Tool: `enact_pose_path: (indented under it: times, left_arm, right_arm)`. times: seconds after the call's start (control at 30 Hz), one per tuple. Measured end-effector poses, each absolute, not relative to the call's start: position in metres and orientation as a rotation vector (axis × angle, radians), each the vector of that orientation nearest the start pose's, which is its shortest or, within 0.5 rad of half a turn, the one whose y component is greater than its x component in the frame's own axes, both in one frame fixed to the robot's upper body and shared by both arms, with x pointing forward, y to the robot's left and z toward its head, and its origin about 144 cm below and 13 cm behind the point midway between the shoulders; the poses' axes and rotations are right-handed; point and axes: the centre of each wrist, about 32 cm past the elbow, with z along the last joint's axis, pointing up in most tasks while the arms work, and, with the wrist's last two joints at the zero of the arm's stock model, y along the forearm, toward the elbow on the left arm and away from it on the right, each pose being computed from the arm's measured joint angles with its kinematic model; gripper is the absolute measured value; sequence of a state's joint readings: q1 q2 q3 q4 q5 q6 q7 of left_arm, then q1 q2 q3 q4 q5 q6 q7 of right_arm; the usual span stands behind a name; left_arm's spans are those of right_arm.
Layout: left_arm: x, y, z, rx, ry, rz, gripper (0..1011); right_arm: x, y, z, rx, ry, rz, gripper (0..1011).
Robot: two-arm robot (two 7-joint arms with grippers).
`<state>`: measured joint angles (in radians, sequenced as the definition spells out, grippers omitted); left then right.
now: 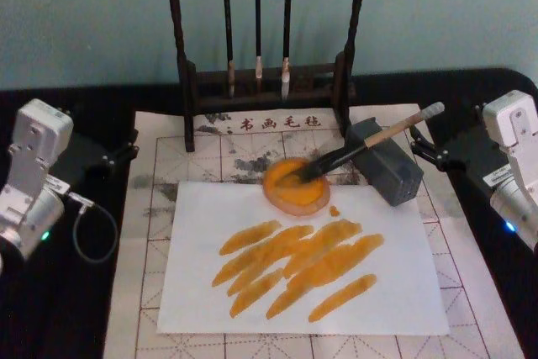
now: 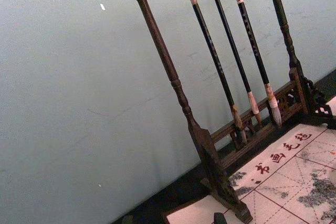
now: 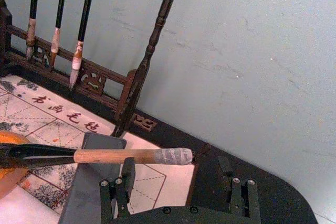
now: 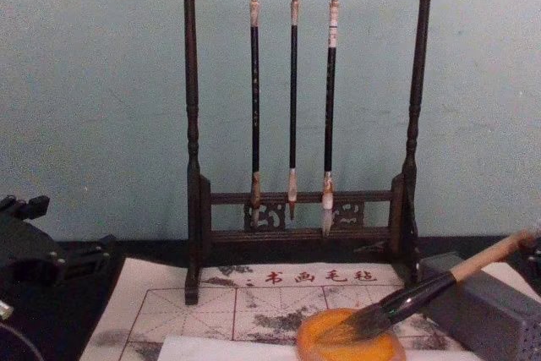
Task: Pick up the brush from the inkstone, write on the paper, then place the brush back to its original position.
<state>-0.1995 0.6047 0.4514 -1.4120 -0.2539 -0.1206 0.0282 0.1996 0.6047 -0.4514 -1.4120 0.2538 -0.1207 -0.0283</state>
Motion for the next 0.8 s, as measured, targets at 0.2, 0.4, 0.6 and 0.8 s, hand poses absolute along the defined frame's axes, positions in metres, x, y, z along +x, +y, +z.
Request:
enact_pose_path:
  times: [0.2, 0.4, 0.6, 0.8]
  left_arm:
    - [0.4886, 0.3097, 1.1398, 0.304, -0.285, 1.248, 1001]
    - [0.4886, 0.3097, 1.1398, 0.304, -0.285, 1.248, 1001]
    - [0.4886, 0.3097, 1.1398, 0.304, -0.285, 1.248, 1001]
    - [0.4886, 0.3097, 1.1398, 0.305, -0.285, 1.248, 1001]
  right_arm:
    - [0.4886, -0.3097, 1.1398, -0.304, -0.285, -1.248, 1002]
    - [0.4886, -0.3097, 1.1398, -0.304, -0.285, -1.248, 1002]
    - [0.4886, -0.3096, 1.1398, -0.304, -0.285, -1.248, 1002]
    - [0.4886, -0.3096, 1.1398, -0.304, -0.285, -1.248, 1002]
